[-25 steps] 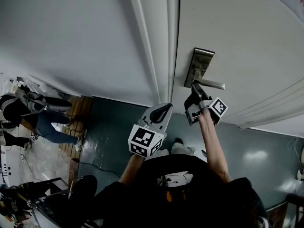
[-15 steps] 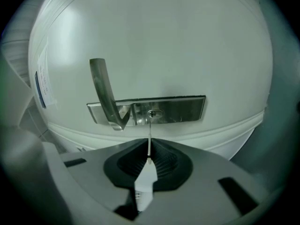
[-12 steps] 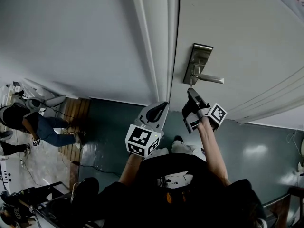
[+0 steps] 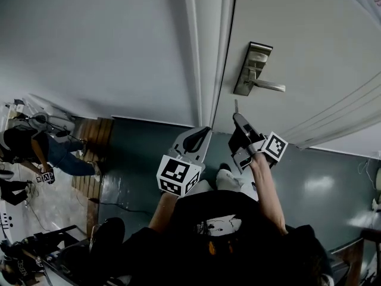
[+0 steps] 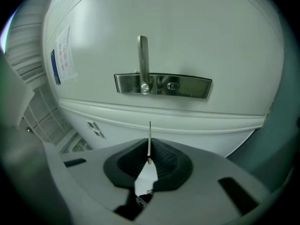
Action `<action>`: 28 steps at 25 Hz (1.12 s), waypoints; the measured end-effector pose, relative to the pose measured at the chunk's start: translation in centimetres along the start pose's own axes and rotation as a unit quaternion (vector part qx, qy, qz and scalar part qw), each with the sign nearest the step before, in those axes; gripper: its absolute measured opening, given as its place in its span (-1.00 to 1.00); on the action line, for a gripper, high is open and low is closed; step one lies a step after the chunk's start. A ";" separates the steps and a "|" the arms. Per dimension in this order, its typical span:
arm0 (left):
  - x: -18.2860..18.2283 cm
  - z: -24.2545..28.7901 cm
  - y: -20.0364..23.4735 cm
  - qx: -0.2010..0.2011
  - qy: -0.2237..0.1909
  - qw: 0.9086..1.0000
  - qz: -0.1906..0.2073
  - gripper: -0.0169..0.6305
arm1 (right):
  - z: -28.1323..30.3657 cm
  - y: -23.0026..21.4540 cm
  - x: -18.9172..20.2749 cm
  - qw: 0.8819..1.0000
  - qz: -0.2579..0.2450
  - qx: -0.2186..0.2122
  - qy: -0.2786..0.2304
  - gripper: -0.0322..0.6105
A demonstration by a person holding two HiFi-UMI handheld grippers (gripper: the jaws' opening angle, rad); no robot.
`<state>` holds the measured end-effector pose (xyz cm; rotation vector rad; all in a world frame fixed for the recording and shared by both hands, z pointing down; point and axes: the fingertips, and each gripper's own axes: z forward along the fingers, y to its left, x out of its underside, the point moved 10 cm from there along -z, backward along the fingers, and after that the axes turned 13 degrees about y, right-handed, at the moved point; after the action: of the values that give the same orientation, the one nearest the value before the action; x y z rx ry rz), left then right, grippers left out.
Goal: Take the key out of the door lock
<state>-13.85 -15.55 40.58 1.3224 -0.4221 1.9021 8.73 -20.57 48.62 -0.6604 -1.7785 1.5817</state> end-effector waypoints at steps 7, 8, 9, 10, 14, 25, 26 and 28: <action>2.9 -2.0 0.3 0.012 0.013 1.000 -0.011 -0.92 | -1.0 1.0 4.1 0.999 -0.029 0.004 0.022 -0.83; 3.3 -2.5 0.1 0.015 0.014 1.000 -0.013 -0.92 | -1.3 1.4 4.8 0.999 -0.035 0.005 0.024 -0.83; 3.6 -3.1 -0.3 0.017 0.014 1.000 -0.013 -0.92 | -1.8 1.9 5.7 0.999 -0.041 0.005 0.026 -0.83; 4.0 -3.9 -0.8 0.019 0.013 1.000 -0.013 -0.92 | -2.4 2.5 6.6 0.998 -0.048 0.006 0.028 -0.83; 4.7 -5.3 -1.8 0.023 0.014 1.000 -0.010 -0.92 | -3.9 3.9 8.7 0.998 -0.061 0.007 0.034 -0.83; 5.5 -3.4 -0.9 0.019 0.025 0.999 -0.023 -0.92 | -4.2 3.5 8.3 0.994 -0.078 0.031 0.068 -0.83; 5.6 -3.2 -0.9 0.018 0.026 0.999 -0.026 -0.92 | -4.1 3.5 8.3 0.994 -0.077 0.029 0.071 -0.83; 6.0 -2.9 -0.9 0.018 0.029 0.999 -0.030 -0.92 | -4.1 3.4 8.3 0.994 -0.078 0.028 0.076 -0.83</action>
<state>-16.10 -10.71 44.65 1.2846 -0.3180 1.9016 6.19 -11.20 46.67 -0.5840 -1.6285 1.4321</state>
